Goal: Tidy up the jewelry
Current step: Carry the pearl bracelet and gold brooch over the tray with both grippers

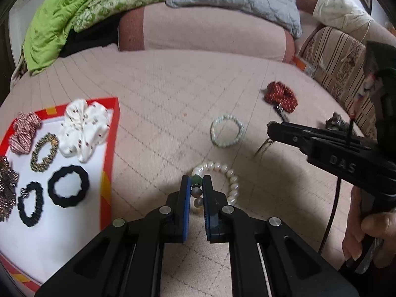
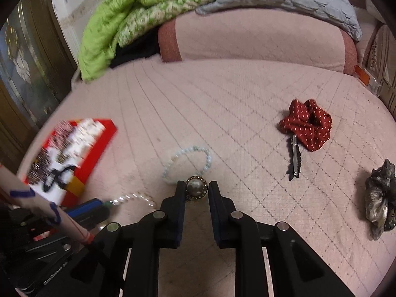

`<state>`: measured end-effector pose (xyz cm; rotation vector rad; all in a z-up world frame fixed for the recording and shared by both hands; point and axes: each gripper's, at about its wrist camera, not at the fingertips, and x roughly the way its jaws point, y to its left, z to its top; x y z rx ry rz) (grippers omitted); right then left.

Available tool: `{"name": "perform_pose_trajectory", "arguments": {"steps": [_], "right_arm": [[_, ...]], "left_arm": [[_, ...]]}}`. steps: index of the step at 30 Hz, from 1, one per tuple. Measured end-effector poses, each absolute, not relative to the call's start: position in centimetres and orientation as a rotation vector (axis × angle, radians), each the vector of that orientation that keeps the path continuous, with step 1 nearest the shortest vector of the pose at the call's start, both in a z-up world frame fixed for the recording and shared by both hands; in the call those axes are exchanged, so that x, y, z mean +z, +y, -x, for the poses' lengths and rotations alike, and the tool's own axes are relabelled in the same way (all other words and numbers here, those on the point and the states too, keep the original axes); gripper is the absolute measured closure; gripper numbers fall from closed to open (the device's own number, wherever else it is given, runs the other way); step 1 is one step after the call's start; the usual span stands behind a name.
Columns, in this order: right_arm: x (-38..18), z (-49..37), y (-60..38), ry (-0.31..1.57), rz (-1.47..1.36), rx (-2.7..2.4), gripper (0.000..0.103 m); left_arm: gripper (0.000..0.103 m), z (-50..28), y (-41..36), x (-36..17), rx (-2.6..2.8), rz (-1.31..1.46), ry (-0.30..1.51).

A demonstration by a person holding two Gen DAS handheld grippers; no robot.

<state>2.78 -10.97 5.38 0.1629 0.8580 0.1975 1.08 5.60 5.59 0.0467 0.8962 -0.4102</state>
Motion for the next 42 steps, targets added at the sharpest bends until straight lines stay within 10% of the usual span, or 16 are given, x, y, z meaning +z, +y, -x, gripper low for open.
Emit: {"name": "perform_pose_trajectory", "arguments": {"steps": [27, 35, 42], "right_arm": [[12.5, 1.7, -1.6, 0.713, -0.209, 0.422, 0.083], [12.4, 1.9, -3.3, 0.712, -0.222, 0.356, 0.083], [11.5, 2.2, -7.6, 0.719, -0.286, 0.276, 0.083]], "left_arm": [[0.094, 0.4, 19.2, 12.1, -0.242, 0.144, 0.776], [0.093, 0.8, 12.4, 8.8, -0.533, 0.015, 0.961], [0.065, 1.3, 6.8, 5.2, -0.604, -0.158, 1.054]]}}
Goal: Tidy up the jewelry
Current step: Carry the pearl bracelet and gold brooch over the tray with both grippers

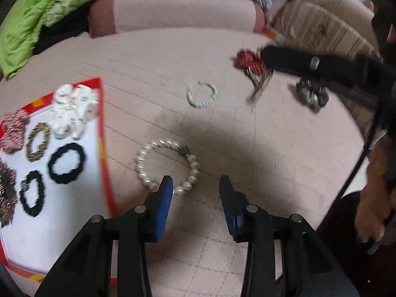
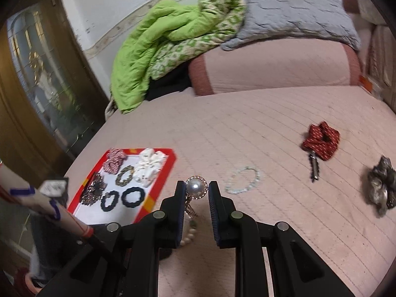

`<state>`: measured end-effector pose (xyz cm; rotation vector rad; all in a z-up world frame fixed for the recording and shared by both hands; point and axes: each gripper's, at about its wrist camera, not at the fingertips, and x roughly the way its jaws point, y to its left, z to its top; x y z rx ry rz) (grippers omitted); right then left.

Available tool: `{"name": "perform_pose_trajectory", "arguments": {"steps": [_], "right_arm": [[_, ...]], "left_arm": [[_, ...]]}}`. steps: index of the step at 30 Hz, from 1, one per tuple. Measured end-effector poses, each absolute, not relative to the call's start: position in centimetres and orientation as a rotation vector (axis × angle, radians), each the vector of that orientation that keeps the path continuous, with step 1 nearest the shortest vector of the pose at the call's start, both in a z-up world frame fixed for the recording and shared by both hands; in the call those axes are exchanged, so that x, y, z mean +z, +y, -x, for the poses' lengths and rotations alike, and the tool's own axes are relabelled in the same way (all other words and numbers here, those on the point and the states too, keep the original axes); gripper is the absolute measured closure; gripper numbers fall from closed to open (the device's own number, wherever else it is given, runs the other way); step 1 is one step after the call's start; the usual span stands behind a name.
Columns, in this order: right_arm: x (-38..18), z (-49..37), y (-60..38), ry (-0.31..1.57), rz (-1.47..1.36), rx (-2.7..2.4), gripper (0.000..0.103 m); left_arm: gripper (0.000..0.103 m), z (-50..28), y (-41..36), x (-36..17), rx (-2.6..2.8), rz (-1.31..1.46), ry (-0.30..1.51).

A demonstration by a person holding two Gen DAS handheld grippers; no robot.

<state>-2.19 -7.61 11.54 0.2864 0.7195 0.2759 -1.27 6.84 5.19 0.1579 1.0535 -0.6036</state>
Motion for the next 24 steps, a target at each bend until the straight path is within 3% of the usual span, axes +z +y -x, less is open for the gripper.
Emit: {"name": "perform_pose_trajectory", "arguments": {"steps": [5, 9, 10, 15, 24], "right_arm": [[11.1, 2.2, -8.8, 0.721, -0.317, 0.283, 0.083], [10.9, 2.3, -9.2, 0.72, -0.331, 0.292, 0.083], [10.9, 2.3, -9.3, 0.72, -0.334, 0.292, 0.083], [10.8, 2.5, -9.9, 0.719, -0.348, 0.282, 0.083], [11.1, 2.4, -8.8, 0.724, -0.332, 0.314, 0.083]], "left_arm": [[0.067, 1.1, 4.3, 3.1, -0.558, -0.272, 1.054], [0.084, 0.9, 3.1, 2.0, -0.538, -0.31, 1.029], [0.094, 0.7, 3.1, 1.9, -0.529, -0.301, 1.023], [0.094, 0.5, 3.8, 2.7, -0.525, -0.243, 0.985], [0.094, 0.6, 9.5, 8.7, -0.504, -0.014, 0.872]]}}
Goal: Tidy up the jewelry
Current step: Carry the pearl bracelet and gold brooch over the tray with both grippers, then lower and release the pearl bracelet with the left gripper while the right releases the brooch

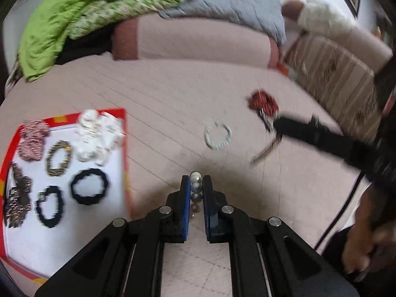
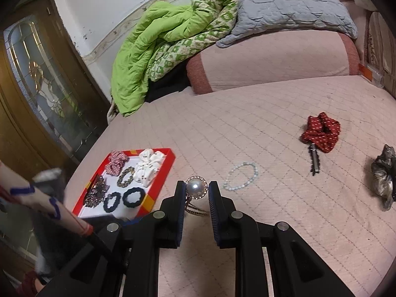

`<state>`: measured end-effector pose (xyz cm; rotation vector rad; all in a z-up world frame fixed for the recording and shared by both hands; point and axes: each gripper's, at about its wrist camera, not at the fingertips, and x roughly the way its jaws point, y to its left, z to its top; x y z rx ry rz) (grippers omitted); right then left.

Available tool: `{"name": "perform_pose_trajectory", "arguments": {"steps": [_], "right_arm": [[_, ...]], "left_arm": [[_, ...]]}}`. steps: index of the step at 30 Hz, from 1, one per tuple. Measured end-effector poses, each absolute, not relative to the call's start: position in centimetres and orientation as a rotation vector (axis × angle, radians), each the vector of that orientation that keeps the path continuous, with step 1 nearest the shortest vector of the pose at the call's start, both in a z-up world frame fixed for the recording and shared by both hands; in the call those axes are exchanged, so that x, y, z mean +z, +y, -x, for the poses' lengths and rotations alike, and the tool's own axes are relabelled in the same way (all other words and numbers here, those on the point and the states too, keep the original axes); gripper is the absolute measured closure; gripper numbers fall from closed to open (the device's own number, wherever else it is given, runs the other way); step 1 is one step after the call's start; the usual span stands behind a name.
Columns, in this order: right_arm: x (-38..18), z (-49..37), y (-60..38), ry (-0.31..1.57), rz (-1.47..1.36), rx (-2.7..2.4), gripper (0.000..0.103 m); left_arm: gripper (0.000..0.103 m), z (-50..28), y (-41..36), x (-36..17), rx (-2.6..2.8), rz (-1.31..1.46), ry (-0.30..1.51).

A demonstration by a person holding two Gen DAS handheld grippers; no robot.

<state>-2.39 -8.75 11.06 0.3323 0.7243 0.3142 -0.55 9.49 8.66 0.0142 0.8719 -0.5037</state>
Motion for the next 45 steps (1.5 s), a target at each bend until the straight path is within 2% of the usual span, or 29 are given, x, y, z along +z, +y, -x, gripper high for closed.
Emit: {"name": "perform_pose_trajectory", "arguments": {"steps": [12, 26, 39, 45], "right_arm": [[11.7, 2.6, -1.2, 0.748, -0.279, 0.477, 0.083], [9.2, 1.9, 9.7, 0.862, -0.208, 0.698, 0.083], [4.2, -1.8, 10.7, 0.987, -0.166, 0.617, 0.083], [3.7, -2.0, 10.7, 0.991, -0.152, 0.603, 0.083]], "left_arm": [[0.094, 0.3, 19.9, 11.8, -0.373, 0.143, 0.81], [0.094, 0.2, 29.2, 8.0, -0.222, 0.245, 0.904], [0.094, -0.6, 30.4, 5.6, -0.127, 0.207, 0.983], [0.094, -0.6, 29.8, 5.3, -0.109, 0.152, 0.983]]}}
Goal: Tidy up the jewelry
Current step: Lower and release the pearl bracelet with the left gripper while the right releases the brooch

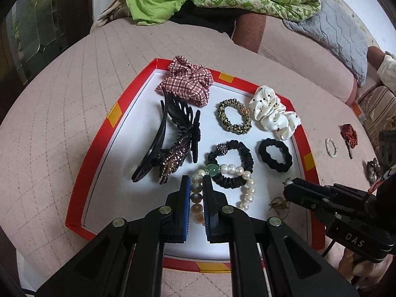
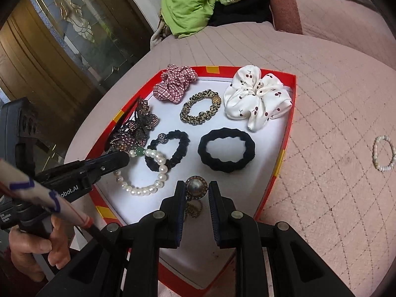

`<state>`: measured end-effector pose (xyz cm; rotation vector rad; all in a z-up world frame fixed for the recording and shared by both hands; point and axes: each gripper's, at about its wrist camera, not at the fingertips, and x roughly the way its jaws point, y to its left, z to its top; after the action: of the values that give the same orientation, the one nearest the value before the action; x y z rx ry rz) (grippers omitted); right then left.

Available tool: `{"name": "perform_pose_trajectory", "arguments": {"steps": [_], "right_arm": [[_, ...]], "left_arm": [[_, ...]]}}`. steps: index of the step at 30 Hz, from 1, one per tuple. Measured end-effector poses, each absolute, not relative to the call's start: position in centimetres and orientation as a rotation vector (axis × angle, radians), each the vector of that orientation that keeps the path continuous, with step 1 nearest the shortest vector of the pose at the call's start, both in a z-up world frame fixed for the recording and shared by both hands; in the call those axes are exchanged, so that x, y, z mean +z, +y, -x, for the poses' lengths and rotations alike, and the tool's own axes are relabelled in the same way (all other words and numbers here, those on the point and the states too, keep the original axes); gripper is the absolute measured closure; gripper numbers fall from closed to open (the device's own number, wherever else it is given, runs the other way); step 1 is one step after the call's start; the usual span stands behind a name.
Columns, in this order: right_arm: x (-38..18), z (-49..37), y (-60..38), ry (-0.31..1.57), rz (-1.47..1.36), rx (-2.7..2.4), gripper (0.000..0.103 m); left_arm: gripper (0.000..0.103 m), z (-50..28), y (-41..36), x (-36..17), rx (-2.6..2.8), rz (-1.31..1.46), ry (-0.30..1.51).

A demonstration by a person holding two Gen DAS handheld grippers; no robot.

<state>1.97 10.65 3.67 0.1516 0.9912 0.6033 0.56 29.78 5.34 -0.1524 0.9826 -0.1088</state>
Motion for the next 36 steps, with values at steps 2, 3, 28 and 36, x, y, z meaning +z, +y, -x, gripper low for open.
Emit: {"name": "perform_pose_trajectory", "arguments": {"steps": [2, 3, 28, 36], "right_arm": [[3.6, -2.0, 10.7, 0.992, -0.151, 0.602, 0.083], [3.5, -1.9, 10.6, 0.994, -0.151, 0.601, 0.083], [3.0, -1.3, 11.9, 1.0, -0.097, 0.6, 0.083], [3.0, -1.2, 12.1, 0.99, -0.076, 0.596, 0.082]], "left_arm": [[0.094, -0.4, 29.8, 5.2, -0.11, 0.156, 0.99], [0.094, -0.3, 29.8, 5.2, -0.113, 0.158, 0.991], [0.094, 1.0, 30.5, 4.5, -0.04, 0.117, 1.014], [0.094, 0.9, 30.4, 4.4, -0.034, 0.111, 1.022]]}}
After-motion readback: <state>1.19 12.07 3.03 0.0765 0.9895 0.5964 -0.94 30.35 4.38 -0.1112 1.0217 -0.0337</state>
